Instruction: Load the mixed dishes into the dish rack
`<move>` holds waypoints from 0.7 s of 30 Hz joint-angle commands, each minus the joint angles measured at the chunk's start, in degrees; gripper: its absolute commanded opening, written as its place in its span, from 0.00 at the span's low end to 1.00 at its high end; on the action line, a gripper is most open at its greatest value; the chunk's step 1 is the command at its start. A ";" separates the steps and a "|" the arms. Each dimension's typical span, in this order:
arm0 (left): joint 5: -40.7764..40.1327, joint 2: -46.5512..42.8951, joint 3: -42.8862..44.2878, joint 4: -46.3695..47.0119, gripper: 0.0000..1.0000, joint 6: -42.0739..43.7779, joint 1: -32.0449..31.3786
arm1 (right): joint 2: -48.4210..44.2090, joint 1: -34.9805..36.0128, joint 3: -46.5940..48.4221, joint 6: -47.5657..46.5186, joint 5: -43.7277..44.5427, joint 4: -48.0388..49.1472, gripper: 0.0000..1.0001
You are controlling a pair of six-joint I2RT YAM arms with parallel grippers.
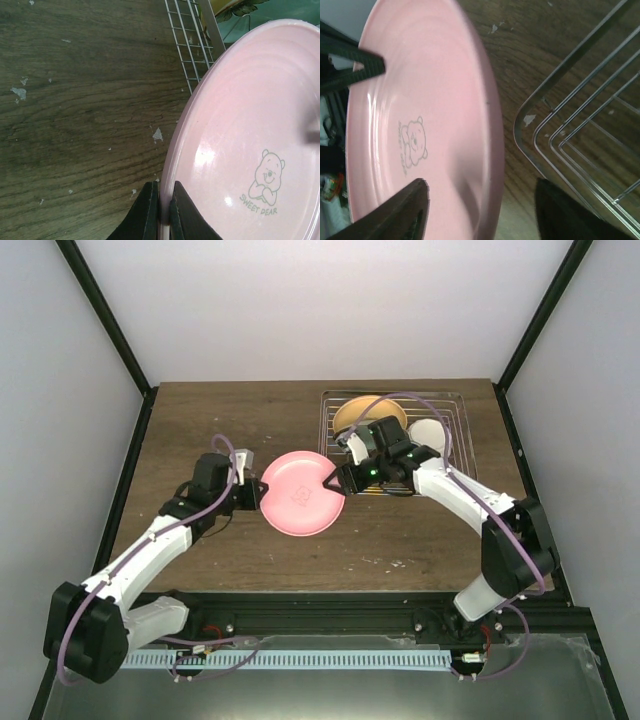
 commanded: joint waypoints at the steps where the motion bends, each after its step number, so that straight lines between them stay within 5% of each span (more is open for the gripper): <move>1: -0.11 0.23 1.78 1.64 0.00 -0.14 0.39 | 0.52 0.49 0.82 -0.23 -4.16 1.97 0.51; 6: -0.11 0.74 1.30 2.16 0.00 -0.69 0.48 | 0.66 0.81 0.90 -0.78 -6.18 2.86 0.23; 10: -0.16 1.03 1.06 2.35 0.07 -1.19 0.65 | 0.61 1.09 0.82 -1.00 -6.29 2.97 0.10; 21: 0.13 -0.21 0.61 1.04 0.70 -1.52 1.01 | -0.03 1.17 2.00 -1.22 -1.44 2.79 0.01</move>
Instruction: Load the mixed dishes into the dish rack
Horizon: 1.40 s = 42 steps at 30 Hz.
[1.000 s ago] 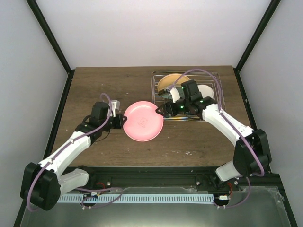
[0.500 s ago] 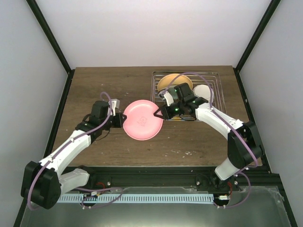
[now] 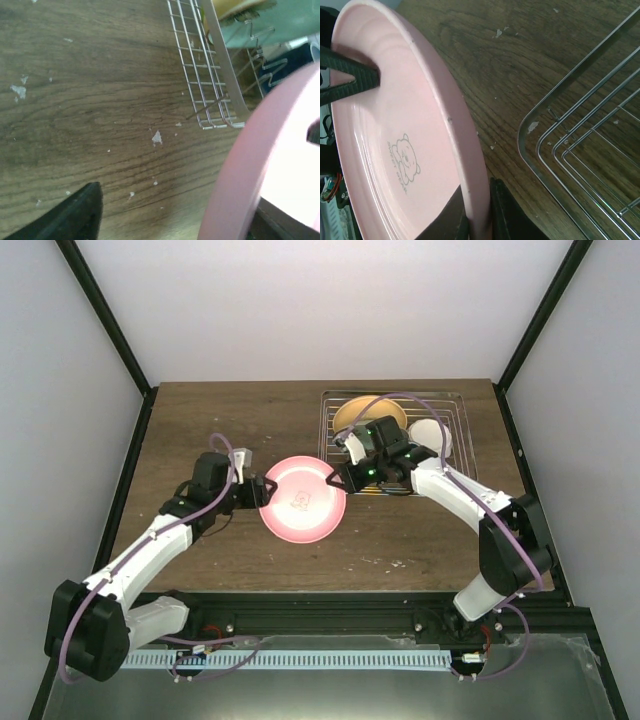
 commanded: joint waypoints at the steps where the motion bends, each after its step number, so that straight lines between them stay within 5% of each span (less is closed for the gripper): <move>1: -0.33 -1.37 0.45 0.04 0.75 -0.14 0.38 | -1.52 0.57 2.35 -1.04 0.84 0.64 0.01; 8: -3.25 -7.45 -0.61 -2.95 0.99 -1.29 2.16 | -1.84 0.50 8.32 -5.19 14.71 -3.50 0.01; 17: -3.73 -13.89 -4.66 -3.41 1.00 -4.82 9.87 | -7.94 0.56 11.81 -15.95 29.19 -1.98 0.01; 28: -1.77 -11.20 -5.80 -0.31 1.00 -5.58 9.88 | -24.44 0.56 -3.40 -43.97 35.56 17.87 0.01; 42: -1.89 -10.84 -5.46 -0.78 1.00 -4.74 9.89 | -21.91 3.01 -8.64 -59.91 51.20 21.44 0.01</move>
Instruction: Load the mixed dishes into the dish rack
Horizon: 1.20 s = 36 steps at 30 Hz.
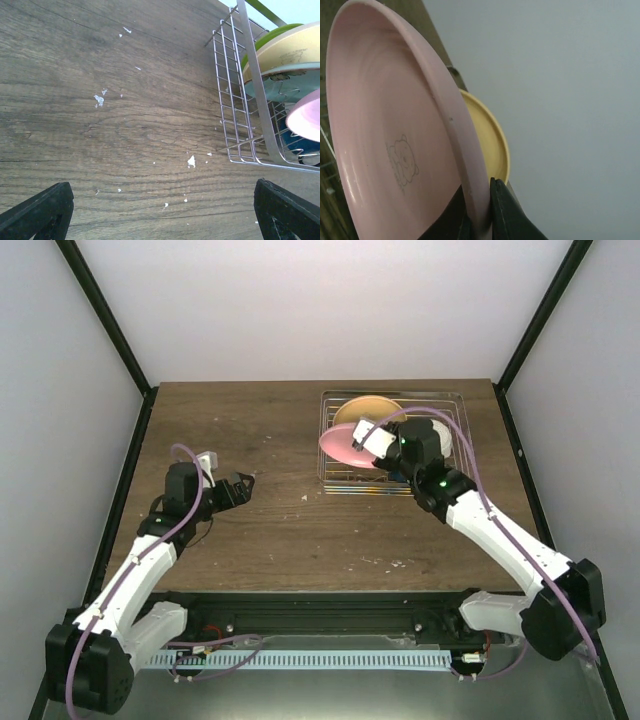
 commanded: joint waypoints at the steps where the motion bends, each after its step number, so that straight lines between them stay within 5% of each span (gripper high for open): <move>1: 0.33 -0.19 0.04 0.31 1.00 0.54 0.26 | -0.59 2.33 -1.88 -7.19 6.47 6.10 0.01; 14: 0.32 0.54 -0.05 0.63 1.00 0.63 0.30 | -3.01 2.92 -8.36 -18.17 10.43 17.28 0.01; 36: 0.31 -0.19 -1.08 1.05 1.00 0.27 0.26 | -2.14 4.96 -14.50 -20.26 9.25 15.42 0.01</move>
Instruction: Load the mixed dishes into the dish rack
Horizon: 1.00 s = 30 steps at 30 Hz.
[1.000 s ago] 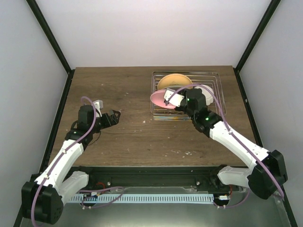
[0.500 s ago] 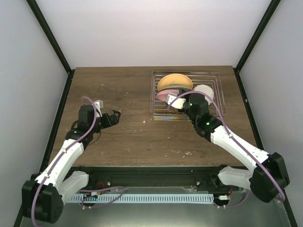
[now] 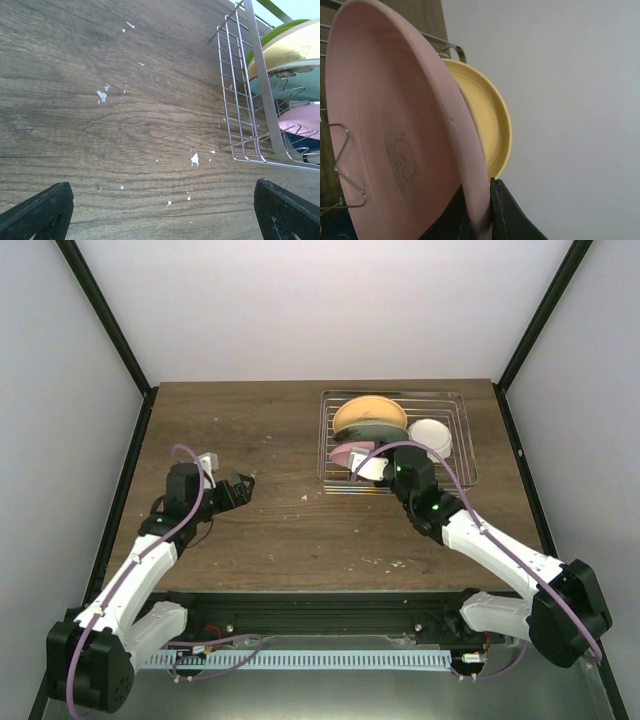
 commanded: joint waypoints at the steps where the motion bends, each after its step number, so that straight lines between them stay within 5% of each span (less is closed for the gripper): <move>1: 0.34 -0.83 -0.75 0.91 1.00 0.25 0.21 | 0.56 1.03 -1.11 -0.64 1.48 1.43 0.01; 6: 0.53 -1.32 -1.14 1.14 1.00 0.18 0.23 | 2.05 1.13 -1.01 0.54 1.45 -0.27 0.03; 12: 0.62 -1.59 -1.37 1.22 1.00 -0.01 0.22 | 4.34 1.17 -1.63 2.86 1.51 -0.52 0.20; 18: 0.45 -1.77 -1.31 1.02 1.00 -0.13 0.27 | 3.92 1.17 -2.19 4.97 0.19 -1.20 0.48; 24: 0.87 -0.12 -0.48 1.70 1.00 -0.30 0.34 | 0.77 1.13 -0.78 9.43 -5.34 -3.99 0.94; 30: 1.42 4.41 2.49 2.99 1.00 0.43 0.35 | 1.11 1.12 4.23 19.75 -9.42 -9.28 1.00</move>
